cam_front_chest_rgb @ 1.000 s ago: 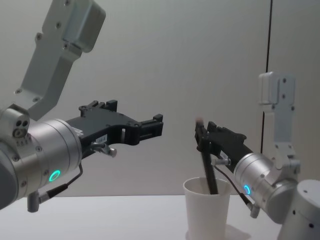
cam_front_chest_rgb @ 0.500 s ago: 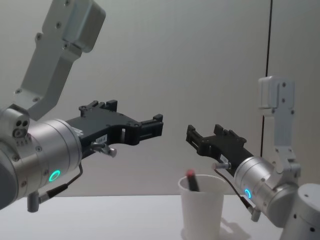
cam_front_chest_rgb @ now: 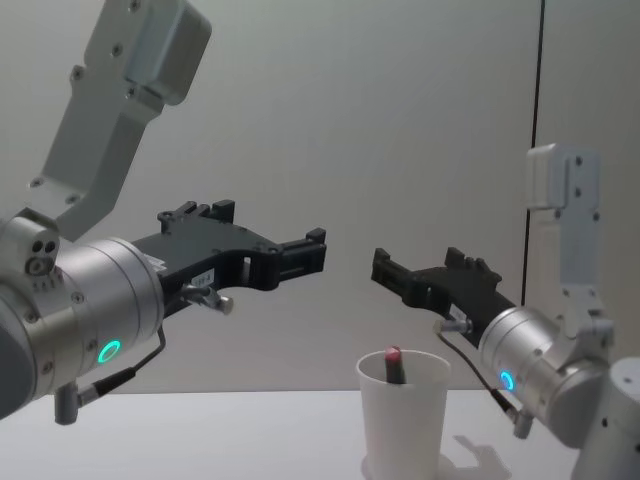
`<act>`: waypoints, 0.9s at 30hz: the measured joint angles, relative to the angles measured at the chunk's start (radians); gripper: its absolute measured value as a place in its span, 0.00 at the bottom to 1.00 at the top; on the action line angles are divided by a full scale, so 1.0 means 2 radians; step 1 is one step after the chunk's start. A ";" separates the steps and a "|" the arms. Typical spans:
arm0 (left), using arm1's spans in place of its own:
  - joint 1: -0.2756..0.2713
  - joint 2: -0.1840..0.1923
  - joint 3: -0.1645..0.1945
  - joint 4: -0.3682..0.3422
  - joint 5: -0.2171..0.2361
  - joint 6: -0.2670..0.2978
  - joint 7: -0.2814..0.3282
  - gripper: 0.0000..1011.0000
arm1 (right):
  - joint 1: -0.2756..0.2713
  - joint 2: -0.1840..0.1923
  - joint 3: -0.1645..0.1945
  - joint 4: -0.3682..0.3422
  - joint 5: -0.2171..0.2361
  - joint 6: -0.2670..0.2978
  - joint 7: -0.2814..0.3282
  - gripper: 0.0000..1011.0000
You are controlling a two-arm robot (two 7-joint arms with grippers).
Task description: Place the pen into the pen holder.
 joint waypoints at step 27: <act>0.000 0.000 0.000 0.000 0.000 0.000 0.000 0.99 | -0.103 0.055 0.050 -0.230 -0.016 0.189 -0.003 0.99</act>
